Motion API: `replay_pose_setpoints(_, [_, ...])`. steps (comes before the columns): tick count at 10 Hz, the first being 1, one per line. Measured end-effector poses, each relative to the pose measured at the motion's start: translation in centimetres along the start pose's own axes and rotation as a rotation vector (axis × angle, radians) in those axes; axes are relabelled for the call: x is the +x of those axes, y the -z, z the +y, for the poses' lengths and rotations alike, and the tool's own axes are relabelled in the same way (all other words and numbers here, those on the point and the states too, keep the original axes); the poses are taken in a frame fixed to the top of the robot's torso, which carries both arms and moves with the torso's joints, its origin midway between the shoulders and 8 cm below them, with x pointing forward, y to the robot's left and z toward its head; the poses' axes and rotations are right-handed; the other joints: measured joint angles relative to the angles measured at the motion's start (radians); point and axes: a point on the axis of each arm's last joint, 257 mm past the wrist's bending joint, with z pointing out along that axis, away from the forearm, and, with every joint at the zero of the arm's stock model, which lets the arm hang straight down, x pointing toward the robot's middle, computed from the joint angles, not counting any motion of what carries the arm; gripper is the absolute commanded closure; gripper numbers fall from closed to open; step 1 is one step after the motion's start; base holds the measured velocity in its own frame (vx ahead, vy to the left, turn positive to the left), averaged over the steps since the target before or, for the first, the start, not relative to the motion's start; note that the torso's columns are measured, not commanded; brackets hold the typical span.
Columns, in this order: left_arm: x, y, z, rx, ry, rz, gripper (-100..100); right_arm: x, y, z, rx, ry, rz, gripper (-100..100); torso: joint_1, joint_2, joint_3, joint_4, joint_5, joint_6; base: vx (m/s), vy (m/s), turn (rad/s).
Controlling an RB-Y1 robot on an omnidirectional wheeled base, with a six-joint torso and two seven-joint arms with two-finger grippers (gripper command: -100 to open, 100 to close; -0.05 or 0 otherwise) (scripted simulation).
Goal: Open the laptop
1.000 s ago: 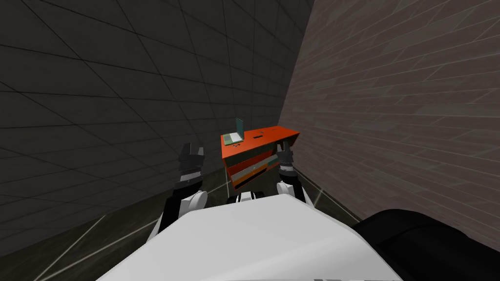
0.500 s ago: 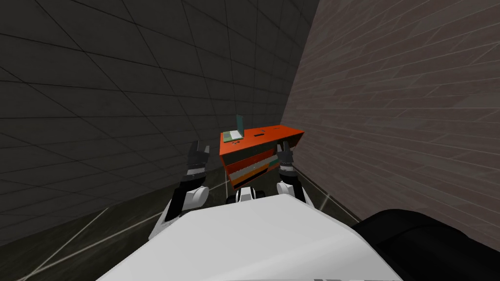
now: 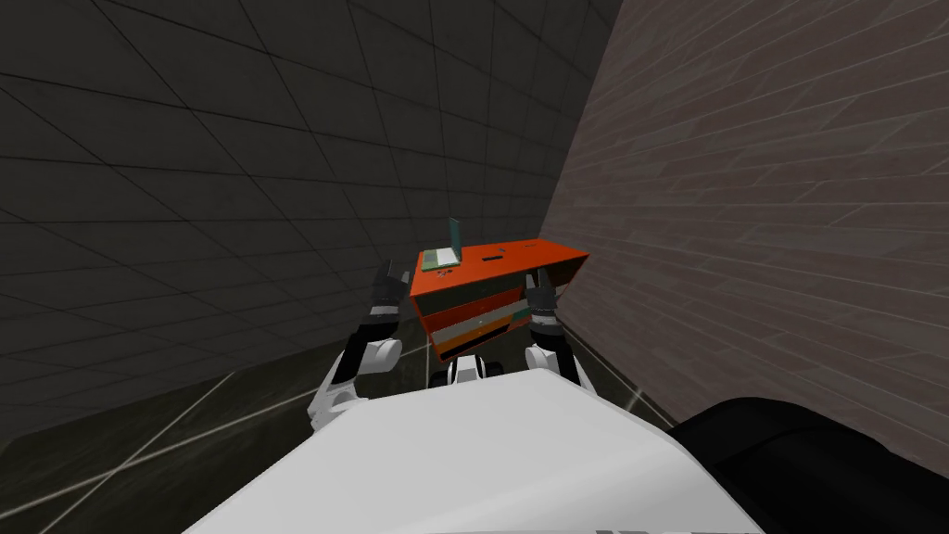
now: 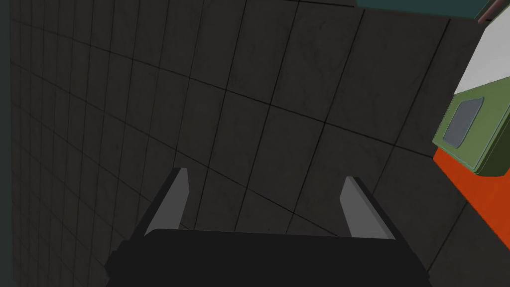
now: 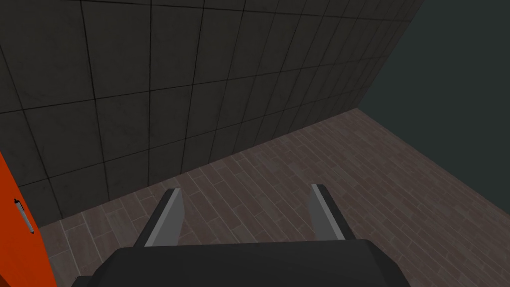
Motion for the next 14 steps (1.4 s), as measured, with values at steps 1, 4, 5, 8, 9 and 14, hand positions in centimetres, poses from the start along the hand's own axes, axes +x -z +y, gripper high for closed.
replay_pose_setpoints(1, [0.2, -0.5, 0.3, -0.007, 0.015, 0.007, -100, 0.0, 0.0, 0.0, 0.0, 0.0, 0.0, 0, 0.002, 0.001, 0.001, 0.0, 0.001, 0.0, 0.013, -0.09, 0.089])
replay_pose_setpoints(4, [1.0, -2.3, 1.5, -0.034, 0.075, 0.031, -100, 0.0, 0.0, 0.0, 0.0, 0.0, 0.0, 0, 0.001, 0.001, 0.001, 0.0, 0.0, 0.0, 0.019, -0.102, 0.11])
replay_pose_setpoints(5, [1.5, -3.1, 1.9, -0.041, 0.095, 0.041, -100, 0.0, 0.0, 0.0, 0.0, 0.0, 0.0, 0, 0.001, 0.0, 0.0, 0.0, 0.0, 0.0, 0.043, -0.134, 0.17])
replay_pose_setpoints(8, [2.6, -5.3, 3.1, -0.082, 0.169, 0.066, -100, 0.0, 0.0, 0.0, 0.0, 0.0, 0.0, 0, 0.002, 0.001, 0.001, 0.0, 0.0, 0.0, 0.034, -0.123, 0.121])
replay_pose_setpoints(9, [2.9, -6.0, 3.4, -0.095, 0.188, 0.073, -100, 0.0, 0.0, 0.0, 0.0, 0.0, 0.0, 0, 0.003, 0.002, 0.001, 0.001, 0.001, 0.0, 0.015, -0.077, 0.065])
replay_pose_setpoints(14, [5.0, -9.7, 4.7, -0.15, 0.278, 0.105, -100, 0.0, 0.0, 0.0, 0.0, 0.0, 0.0, 0, 0.0, 0.001, 0.0, 0.0, 0.0, 0.0, 0.015, -0.119, 0.136])
